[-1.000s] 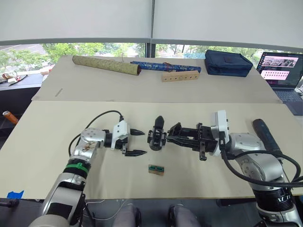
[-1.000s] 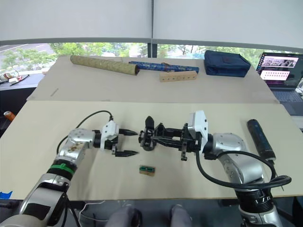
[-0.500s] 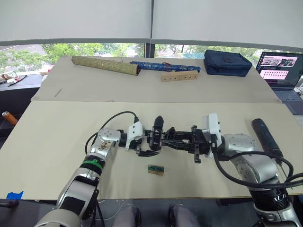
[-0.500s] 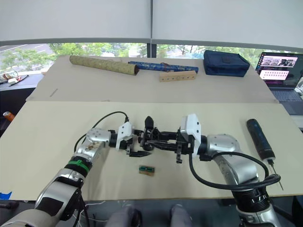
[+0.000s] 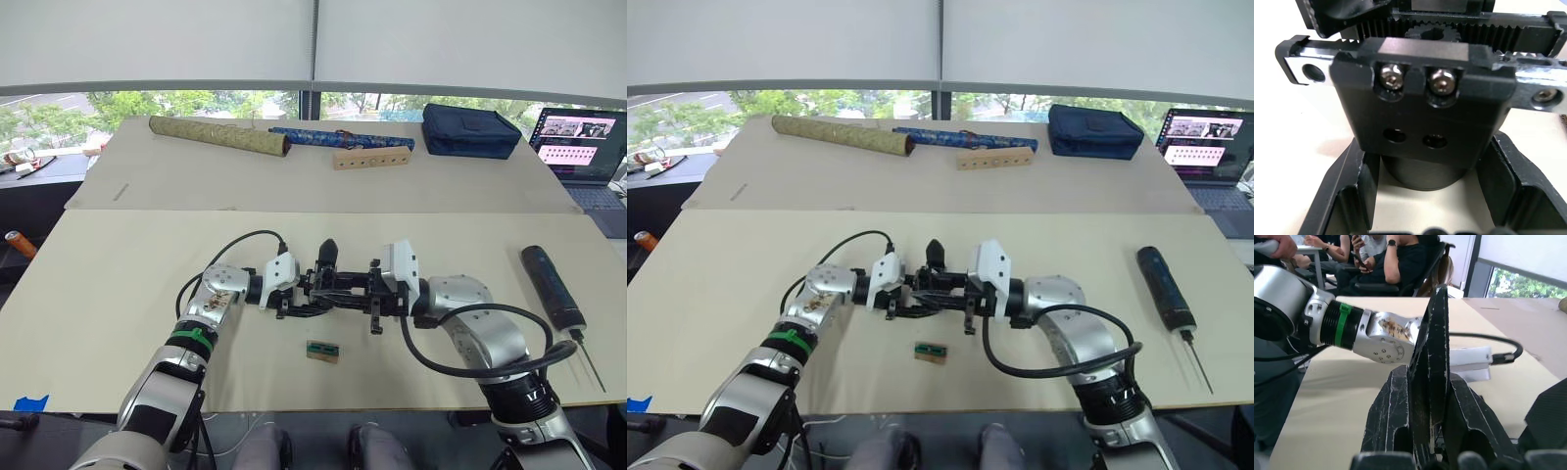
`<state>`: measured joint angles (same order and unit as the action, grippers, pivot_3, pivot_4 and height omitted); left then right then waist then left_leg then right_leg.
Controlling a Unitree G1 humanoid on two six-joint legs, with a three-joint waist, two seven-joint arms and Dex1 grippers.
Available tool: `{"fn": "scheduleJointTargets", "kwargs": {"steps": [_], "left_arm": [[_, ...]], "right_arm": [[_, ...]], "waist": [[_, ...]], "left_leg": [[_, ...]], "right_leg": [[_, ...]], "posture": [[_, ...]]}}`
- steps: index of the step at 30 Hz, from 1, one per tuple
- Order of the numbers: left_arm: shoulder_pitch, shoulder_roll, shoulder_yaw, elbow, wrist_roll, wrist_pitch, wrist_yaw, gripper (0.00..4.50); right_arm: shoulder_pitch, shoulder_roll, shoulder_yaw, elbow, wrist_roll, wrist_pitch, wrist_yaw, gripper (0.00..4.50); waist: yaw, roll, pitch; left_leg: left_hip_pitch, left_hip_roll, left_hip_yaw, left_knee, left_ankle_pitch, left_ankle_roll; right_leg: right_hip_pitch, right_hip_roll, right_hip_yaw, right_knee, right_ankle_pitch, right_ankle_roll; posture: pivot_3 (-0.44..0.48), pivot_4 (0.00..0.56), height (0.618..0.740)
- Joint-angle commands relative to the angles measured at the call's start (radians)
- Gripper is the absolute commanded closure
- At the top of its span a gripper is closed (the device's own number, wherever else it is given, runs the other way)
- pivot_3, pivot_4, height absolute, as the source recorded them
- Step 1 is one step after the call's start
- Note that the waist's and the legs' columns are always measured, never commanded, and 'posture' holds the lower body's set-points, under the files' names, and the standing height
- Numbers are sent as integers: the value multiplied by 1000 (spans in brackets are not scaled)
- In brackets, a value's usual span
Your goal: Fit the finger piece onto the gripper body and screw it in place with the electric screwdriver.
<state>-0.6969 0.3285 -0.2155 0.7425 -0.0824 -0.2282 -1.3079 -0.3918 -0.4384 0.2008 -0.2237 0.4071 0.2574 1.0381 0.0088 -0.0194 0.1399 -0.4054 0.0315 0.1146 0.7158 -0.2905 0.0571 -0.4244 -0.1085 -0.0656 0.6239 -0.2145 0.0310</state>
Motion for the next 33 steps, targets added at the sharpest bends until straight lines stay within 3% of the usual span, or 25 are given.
{"fn": "scheduleJointTargets", "kwargs": {"steps": [1, 15, 33], "left_arm": [[10, 18, -3, -6, 5, 16, -15, 2214], [29, 19, -7, -8, 14, 26, 6, 2214], [51, 41, -19, -39, 21, 47, 2, 2214]], "right_arm": [[-28, 13, 0, 7, -16, -34, -6, 4071], [-57, 63, 31, 119, -53, -50, 2, 4071], [-48, 34, 49, 155, -91, 7, -26, 4071]], "waist": [[0, 0, 0], [-4, 0, 0], [-12, 0, -1]], "left_leg": [[0, 0, 0, 0, 0, 0], [1, 0, 0, 0, 0, -1], [2, 1, 0, -1, 0, -1]], "right_leg": [[0, 0, 0, 0, 0, 0], [0, 0, 0, 0, 0, 0], [1, 0, 0, 1, 0, 0]], "posture": [[0, 150, 740], [0, 150, 740], [0, 150, 740]]}}
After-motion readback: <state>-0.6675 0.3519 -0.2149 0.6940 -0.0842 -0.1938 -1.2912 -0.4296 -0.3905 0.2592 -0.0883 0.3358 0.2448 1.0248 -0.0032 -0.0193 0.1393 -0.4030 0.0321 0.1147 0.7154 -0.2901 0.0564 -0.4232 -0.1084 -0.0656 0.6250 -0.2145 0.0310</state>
